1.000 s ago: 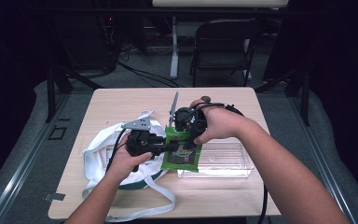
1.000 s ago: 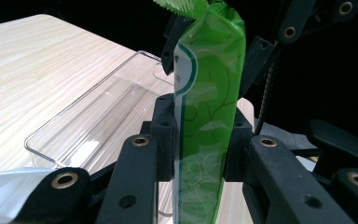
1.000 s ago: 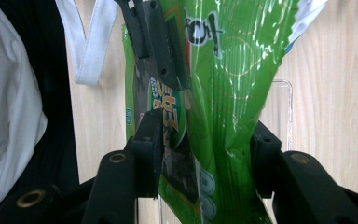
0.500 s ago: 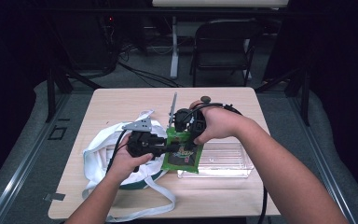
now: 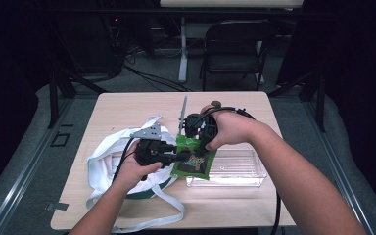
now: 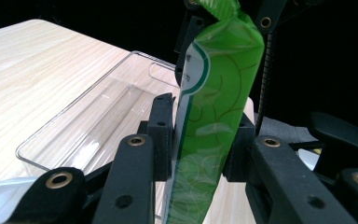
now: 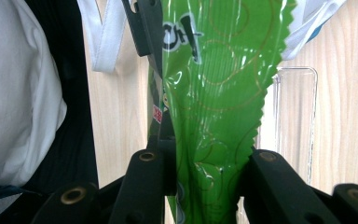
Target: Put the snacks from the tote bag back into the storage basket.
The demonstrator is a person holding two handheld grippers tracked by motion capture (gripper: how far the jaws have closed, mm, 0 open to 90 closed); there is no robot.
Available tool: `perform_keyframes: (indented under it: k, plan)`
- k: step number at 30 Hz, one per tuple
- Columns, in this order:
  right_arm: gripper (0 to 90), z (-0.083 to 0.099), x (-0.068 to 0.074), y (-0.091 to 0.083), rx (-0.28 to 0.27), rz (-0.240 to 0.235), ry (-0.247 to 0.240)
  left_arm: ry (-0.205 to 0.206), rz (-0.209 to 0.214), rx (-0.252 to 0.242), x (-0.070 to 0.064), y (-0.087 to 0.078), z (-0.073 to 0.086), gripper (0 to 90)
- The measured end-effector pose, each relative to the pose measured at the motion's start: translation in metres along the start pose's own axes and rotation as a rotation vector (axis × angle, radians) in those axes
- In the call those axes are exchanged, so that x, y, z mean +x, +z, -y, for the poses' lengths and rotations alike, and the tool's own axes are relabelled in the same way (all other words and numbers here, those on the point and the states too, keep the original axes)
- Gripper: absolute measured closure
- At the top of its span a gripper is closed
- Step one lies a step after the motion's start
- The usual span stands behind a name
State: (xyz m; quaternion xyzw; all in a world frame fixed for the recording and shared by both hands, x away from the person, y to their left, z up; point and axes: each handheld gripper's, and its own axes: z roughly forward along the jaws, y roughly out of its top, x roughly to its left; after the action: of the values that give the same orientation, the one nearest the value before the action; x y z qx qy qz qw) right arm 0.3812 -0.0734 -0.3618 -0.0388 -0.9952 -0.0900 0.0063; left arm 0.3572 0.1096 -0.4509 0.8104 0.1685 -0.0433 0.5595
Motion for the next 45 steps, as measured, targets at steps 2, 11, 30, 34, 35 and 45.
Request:
perform_keyframes:
  k: [2,11,30,34,35,45]
  plan:
    - [74.9,0.0,0.0,0.0,0.001,-0.001,-0.001,-0.003,0.002,-0.003,0.0,0.001,0.0,69.7]
    - [75.6,0.001,0.001,0.0,0.011,0.011,-0.005,-0.026,0.001,-0.004,0.002,0.003,0.002,66.3]
    - [75.6,0.018,-0.004,-0.01,0.042,0.064,0.016,-0.065,-0.033,0.005,0.008,0.002,0.005,60.5]
    - [75.6,0.022,-0.005,-0.014,0.054,0.078,0.022,-0.064,-0.042,0.006,0.01,0.0,0.005,60.5]
    - [75.6,0.024,-0.005,-0.015,0.056,0.086,0.025,-0.066,-0.049,0.007,0.01,-0.001,0.005,60.1]
    - [75.6,0.037,-0.01,-0.02,0.066,0.113,0.055,-0.096,-0.069,-0.026,0.017,-0.01,0.007,58.8]
